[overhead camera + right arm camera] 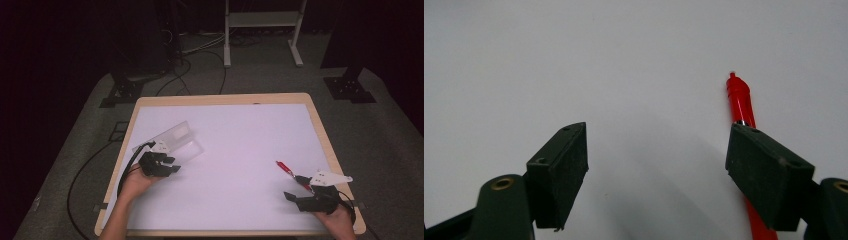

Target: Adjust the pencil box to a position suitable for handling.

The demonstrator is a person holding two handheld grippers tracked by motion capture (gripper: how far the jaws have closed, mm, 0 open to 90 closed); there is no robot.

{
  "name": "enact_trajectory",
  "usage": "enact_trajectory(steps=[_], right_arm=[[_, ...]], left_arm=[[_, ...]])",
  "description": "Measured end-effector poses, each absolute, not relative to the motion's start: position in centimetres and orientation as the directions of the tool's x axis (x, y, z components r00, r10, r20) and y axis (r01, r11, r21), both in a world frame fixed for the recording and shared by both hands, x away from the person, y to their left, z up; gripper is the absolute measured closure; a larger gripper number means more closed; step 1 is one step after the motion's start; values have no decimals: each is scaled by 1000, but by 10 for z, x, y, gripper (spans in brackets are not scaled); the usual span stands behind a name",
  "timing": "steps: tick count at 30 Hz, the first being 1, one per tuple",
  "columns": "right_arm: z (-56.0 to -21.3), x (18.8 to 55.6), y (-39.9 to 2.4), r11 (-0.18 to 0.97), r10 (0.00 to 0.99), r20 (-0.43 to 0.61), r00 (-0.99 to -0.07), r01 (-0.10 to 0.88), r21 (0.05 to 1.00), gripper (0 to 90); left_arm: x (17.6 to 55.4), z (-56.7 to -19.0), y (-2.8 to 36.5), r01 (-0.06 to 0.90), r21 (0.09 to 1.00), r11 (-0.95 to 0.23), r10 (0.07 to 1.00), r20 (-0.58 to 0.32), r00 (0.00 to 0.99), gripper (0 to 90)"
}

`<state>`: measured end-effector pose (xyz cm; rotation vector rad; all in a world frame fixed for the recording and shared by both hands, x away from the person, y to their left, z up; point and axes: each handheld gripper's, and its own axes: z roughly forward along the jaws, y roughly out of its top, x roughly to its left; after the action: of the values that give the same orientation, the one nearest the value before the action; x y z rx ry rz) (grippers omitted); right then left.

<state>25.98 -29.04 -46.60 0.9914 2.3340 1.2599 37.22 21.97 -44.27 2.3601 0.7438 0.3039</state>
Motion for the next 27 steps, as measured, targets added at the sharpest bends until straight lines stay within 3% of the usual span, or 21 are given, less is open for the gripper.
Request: enact_trajectory(steps=[27], right_arm=[[-466, 259, -291, 377, 692, 53, -720, 422, 824, 246]], left_arm=[[376, -452, 218, 410, 585, -699, 532, 42, 846, 884]])
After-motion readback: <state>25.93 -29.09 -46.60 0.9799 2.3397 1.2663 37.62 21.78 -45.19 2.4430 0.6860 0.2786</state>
